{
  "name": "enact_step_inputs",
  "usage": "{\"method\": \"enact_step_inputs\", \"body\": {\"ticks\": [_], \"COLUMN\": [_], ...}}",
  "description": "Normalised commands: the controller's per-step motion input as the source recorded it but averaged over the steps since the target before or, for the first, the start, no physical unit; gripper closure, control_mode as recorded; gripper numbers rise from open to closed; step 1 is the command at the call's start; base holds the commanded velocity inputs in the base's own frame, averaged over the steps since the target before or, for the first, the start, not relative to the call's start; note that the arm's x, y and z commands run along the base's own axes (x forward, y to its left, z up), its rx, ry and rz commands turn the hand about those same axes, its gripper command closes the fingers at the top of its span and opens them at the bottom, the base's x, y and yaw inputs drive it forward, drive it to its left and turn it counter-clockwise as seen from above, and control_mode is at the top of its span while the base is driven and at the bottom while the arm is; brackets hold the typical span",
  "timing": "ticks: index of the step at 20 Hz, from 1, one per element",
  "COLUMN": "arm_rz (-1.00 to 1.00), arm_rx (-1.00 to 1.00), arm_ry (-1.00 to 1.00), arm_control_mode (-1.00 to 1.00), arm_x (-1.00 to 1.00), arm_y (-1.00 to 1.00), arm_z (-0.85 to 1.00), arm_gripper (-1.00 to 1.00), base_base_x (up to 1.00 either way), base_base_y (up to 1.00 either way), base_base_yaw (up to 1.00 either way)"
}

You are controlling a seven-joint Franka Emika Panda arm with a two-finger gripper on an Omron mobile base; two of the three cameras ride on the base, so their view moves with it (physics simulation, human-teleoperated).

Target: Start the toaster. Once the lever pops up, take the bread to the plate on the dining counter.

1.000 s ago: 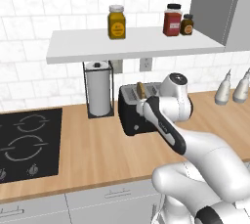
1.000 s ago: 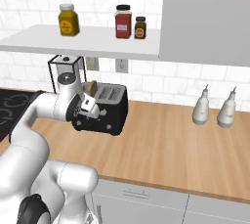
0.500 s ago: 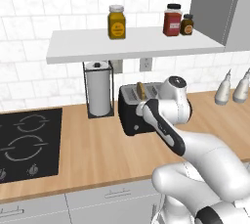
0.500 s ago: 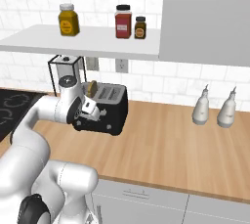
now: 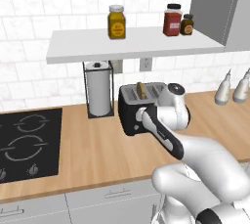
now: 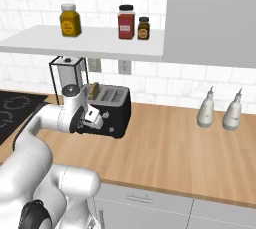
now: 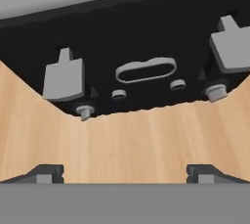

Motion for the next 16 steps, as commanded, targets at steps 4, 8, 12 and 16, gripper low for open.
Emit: {"method": "enact_step_inputs", "body": {"ticks": [4,8,12,16], "arm_rz": [0.0,0.0,0.0,0.0], "arm_rx": [0.0,0.0,0.0,0.0], "arm_ry": [0.0,0.0,0.0,0.01], "arm_control_mode": [-1.0,-1.0,-1.0,-1.0], "arm_x": [0.06,0.29,0.4,0.29], "arm_y": [0.0,0.0,0.0,0.0], "arm_z": [0.0,0.0,0.0,0.0], "arm_gripper": [-1.0,-1.0,-1.0,-1.0], "base_base_x": [0.0,0.0,0.0,0.0], "base_base_y": [0.0,0.0,0.0,0.0], "base_base_yaw": [0.0,0.0,0.0,0.0]}}
